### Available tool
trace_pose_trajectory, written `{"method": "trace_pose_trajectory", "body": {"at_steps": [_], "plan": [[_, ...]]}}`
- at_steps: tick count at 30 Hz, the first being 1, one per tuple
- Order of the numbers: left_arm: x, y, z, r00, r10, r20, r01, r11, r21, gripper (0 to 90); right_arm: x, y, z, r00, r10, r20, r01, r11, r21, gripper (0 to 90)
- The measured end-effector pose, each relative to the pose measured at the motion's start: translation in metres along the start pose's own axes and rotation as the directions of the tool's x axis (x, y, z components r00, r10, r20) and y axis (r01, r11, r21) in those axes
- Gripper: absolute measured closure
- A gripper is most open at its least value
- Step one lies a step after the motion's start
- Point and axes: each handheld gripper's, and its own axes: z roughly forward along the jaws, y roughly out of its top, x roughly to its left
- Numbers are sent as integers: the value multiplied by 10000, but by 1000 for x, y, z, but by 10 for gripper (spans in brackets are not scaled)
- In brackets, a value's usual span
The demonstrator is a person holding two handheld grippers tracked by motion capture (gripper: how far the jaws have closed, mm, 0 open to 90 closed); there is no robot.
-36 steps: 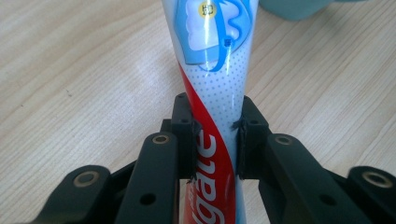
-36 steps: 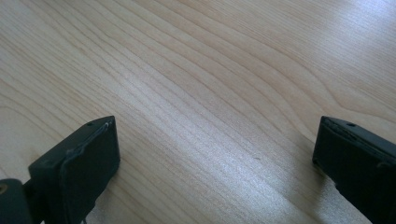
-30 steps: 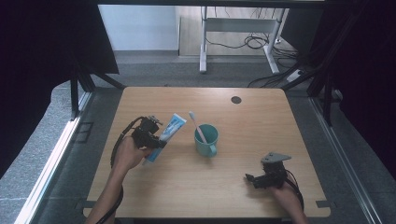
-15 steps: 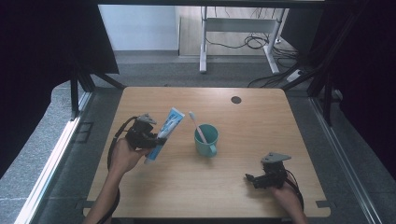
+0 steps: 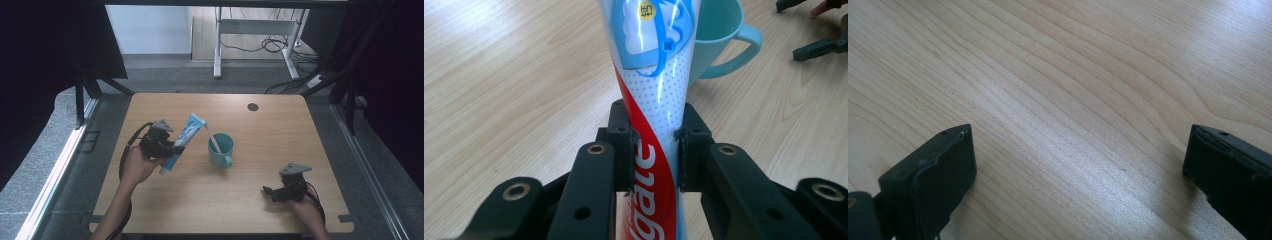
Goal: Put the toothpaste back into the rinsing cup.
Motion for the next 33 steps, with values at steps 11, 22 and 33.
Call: {"method": "trace_pose_trajectory", "body": {"at_steps": [11,22,33], "plan": [[-9,17,7,9996,232,154,-233,9997,90,736,0,0,0,10000,4,0,-4,10000,2,1],[-18,36,13,9985,510,205,-513,9985,186,736,0,0,0,10000,10,1,-10,10000,3,1],[-22,49,19,9984,514,255,-518,9985,149,735,0,0,0,10000,11,1,-11,10000,1,1]]}}
